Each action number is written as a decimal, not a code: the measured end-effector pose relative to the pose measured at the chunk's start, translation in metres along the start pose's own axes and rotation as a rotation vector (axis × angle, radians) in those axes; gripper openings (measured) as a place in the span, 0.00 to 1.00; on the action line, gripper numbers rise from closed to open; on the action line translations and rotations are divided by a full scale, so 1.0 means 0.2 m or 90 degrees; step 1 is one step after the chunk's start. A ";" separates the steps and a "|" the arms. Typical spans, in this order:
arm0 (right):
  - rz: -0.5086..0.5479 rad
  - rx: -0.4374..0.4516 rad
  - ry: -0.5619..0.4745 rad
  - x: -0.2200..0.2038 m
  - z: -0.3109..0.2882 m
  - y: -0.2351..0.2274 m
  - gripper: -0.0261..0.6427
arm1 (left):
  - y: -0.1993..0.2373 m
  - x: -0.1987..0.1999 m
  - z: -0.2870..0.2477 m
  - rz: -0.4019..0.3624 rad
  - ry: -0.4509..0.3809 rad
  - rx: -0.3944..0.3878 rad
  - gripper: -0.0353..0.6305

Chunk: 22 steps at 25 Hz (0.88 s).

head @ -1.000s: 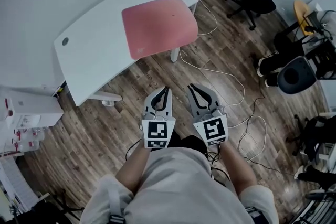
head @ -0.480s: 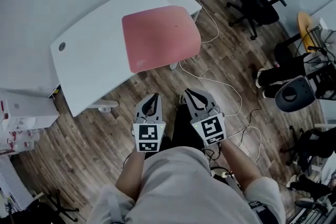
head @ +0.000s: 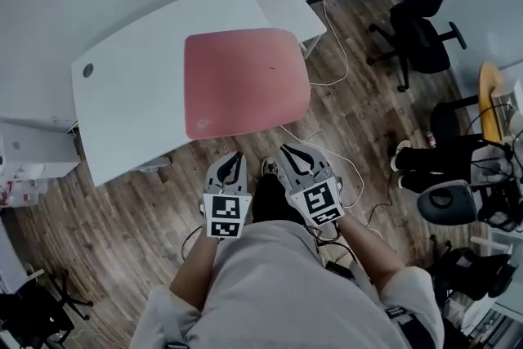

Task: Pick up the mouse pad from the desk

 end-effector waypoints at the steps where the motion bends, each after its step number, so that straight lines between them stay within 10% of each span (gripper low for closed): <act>1: 0.004 0.015 0.002 0.00 -0.02 -0.04 0.10 | -0.01 0.01 -0.05 0.008 0.001 0.007 0.08; 10: 0.002 0.169 0.049 -0.10 -0.25 -0.09 0.10 | -0.03 -0.09 -0.21 0.084 0.037 0.085 0.08; 17: 0.110 0.187 0.109 -0.11 -0.27 0.00 0.10 | 0.05 -0.30 -0.14 0.117 0.077 0.104 0.08; 22: 0.021 0.157 0.139 -0.30 -0.16 -0.20 0.10 | 0.00 -0.40 -0.29 0.174 0.108 0.121 0.08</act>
Point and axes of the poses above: the fingertips, and each gripper's own axes: z backward along the fingers, y to its left, x out of its top, the point moved 10 cm from there along z, backward along the fingers, and after that the axes turned 10 degrees about -y, right-handed, at the moved point
